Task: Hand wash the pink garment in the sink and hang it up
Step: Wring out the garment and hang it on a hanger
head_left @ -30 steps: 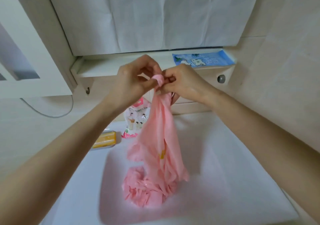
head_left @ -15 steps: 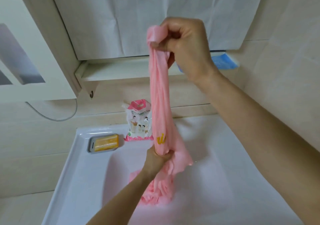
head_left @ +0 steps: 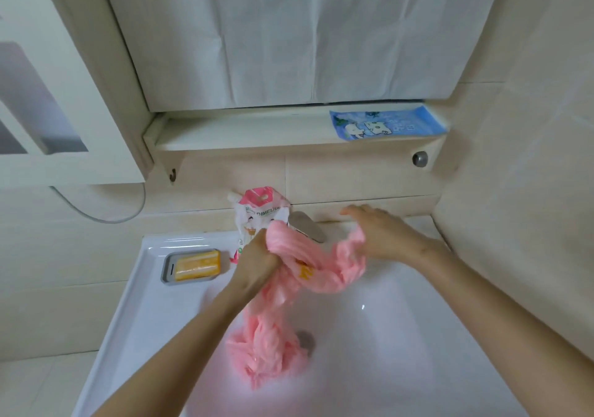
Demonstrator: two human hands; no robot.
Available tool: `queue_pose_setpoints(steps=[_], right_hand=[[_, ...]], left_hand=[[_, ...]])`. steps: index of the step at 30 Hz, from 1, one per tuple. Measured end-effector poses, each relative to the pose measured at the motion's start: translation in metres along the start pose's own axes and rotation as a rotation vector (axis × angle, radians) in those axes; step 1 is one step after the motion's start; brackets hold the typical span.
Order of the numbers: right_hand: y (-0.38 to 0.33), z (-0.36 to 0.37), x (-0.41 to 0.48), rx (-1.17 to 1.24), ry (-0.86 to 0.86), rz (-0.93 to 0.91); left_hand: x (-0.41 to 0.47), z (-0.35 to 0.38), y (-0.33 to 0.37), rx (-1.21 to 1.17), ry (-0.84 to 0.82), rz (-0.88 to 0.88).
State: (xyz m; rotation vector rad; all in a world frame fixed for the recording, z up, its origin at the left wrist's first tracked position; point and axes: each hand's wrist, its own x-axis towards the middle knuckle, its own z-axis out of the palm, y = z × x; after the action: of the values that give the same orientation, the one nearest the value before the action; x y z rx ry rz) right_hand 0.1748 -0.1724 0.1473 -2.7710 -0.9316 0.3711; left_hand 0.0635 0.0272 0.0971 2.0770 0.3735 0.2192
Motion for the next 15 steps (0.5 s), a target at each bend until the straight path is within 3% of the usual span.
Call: queue_pose_setpoints(steps=[3,5,8,13,15], right_hand=[[-0.031,0.019,0.001,0.274,-0.064,-0.21],[-0.046,0.026,0.008,0.459,-0.076,-0.265],[-0.056,0.024,0.017,0.591,0.004,-0.223],[-0.068,0.011,0.026,0.637,0.371,-0.209],[-0.079,0.008,0.023,0.691,0.433,-0.187]], left_hand=[[0.006,0.004,0.027,0.264,-0.119,0.095],[0.01,0.002,0.04,0.288,-0.208,0.134],[0.02,-0.013,0.045,0.162,-0.236,0.178],[0.012,-0.044,0.002,-0.352,-0.365,0.12],[0.001,-0.036,-0.015,-0.361,-0.352,0.062]])
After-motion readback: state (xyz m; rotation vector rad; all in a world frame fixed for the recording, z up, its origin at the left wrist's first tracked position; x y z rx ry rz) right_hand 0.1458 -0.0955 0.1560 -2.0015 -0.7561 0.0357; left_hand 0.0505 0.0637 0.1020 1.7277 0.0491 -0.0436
